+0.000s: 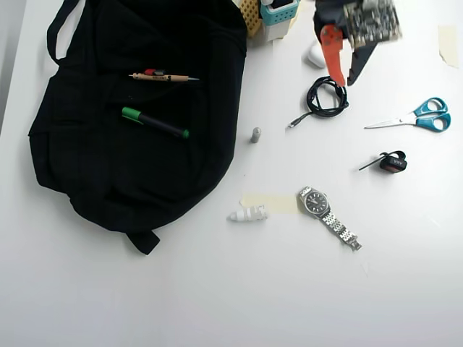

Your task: Put the usb stick into the black bag

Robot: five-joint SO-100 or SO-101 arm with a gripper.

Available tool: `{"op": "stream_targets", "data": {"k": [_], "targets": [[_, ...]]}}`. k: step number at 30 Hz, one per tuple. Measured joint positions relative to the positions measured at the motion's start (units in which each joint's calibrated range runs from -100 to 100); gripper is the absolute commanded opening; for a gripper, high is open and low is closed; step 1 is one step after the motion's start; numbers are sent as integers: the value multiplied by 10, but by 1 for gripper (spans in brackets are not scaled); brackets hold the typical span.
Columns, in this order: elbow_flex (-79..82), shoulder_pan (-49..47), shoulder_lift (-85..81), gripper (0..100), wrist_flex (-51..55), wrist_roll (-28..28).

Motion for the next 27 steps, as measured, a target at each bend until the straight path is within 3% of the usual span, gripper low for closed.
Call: {"op": "stream_targets", "data": {"k": [15, 27], "targets": [[480, -4, -1, 2, -538, 0], [646, -30, -1, 2, -706, 0]]}}
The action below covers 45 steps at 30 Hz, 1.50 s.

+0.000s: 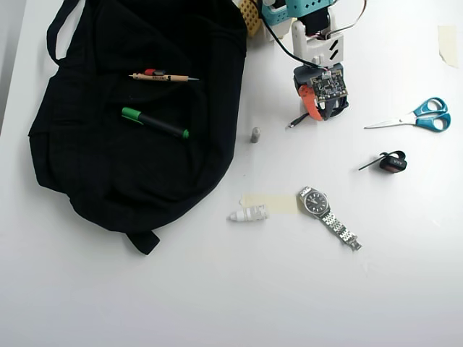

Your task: Put the usb stick into the black bag

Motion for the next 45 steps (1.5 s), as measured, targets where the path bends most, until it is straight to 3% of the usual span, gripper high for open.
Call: {"op": "stream_targets", "data": {"k": [9, 13, 31, 45], "targets": [[203, -6, 3, 2, -346, 0], [213, -6, 3, 2, -338, 0], [207, -7, -11, 2, -124, 0], [204, -7, -20, 2, -112, 1]]}}
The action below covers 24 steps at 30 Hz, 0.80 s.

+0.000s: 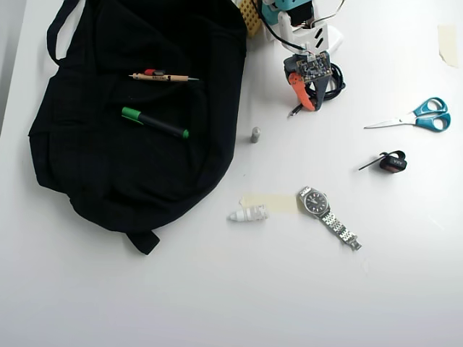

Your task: Put the usb stick into the black bag

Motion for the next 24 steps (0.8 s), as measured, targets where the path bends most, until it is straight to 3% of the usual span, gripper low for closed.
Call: {"op": "stream_targets", "data": {"k": [9, 15, 19, 24], "targets": [[-70, -1, 3, 2, -18, 0], [-78, -1, -150, 2, -14, 3], [-38, -1, -319, 2, 51, 40], [-32, -1, -514, 2, 222, 61]]}}
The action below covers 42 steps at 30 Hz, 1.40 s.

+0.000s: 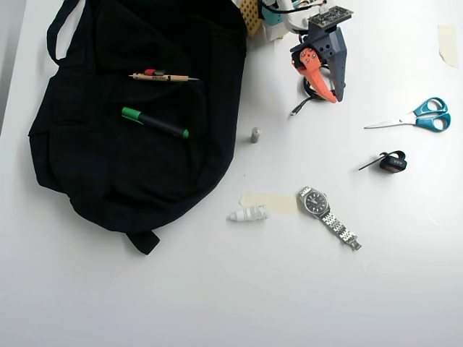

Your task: Put the usb stick into the black bag

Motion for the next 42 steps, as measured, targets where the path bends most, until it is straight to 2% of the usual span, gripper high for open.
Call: {"op": "stream_targets", "data": {"k": [6, 9, 16, 21, 30, 37, 42], "targets": [[-3, 32, -193, 2, 196, 2], [-26, 58, -221, 2, 253, 2], [-39, 127, -223, 2, 302, -1], [-39, 159, -223, 2, 340, -56], [-13, 162, -224, 2, 460, -70], [52, 159, -224, 2, 506, 0], [55, 162, -224, 2, 541, 13]]}}
